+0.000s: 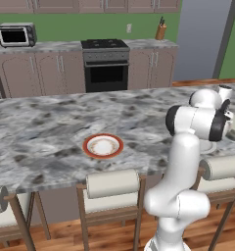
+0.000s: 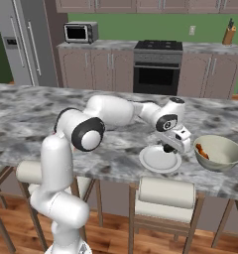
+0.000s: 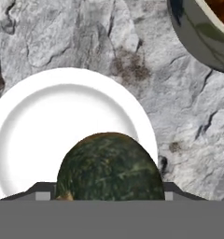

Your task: Pick the chicken drumstick and squash from their plates and place them in the bowl. Then put the bowl in the fridge.

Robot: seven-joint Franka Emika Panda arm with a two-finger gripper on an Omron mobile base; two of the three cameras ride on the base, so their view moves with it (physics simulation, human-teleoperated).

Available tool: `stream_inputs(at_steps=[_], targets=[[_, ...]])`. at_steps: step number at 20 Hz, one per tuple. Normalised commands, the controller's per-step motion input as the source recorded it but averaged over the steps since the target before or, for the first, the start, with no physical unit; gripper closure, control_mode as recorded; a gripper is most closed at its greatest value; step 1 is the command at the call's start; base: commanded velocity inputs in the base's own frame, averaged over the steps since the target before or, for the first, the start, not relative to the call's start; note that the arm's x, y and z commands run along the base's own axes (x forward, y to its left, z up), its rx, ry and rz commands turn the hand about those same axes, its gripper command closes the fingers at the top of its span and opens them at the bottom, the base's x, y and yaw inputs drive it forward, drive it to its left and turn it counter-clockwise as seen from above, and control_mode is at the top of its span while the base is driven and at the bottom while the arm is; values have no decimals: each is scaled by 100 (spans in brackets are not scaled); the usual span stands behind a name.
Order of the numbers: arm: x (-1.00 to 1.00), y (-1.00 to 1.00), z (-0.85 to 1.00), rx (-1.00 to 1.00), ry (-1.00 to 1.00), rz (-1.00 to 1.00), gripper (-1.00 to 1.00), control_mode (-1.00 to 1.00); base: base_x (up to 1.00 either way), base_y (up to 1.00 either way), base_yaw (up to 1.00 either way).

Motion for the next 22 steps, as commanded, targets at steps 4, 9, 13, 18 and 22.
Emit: stream_inputs(at_steps=[4, 9, 13, 18, 22], targets=[[-8, -37, 55, 0, 0, 2, 100, -100, 0, 0, 0], [1, -54, 33, 0, 0, 0, 100, -100, 0, 0, 0], [7, -57, 20, 0, 0, 0, 100, -100, 0, 0, 0], [11, -59, 8, 0, 0, 0, 100, -100, 0, 0, 0], [13, -60, 3, 0, 0, 0, 100, -100, 0, 0, 0]])
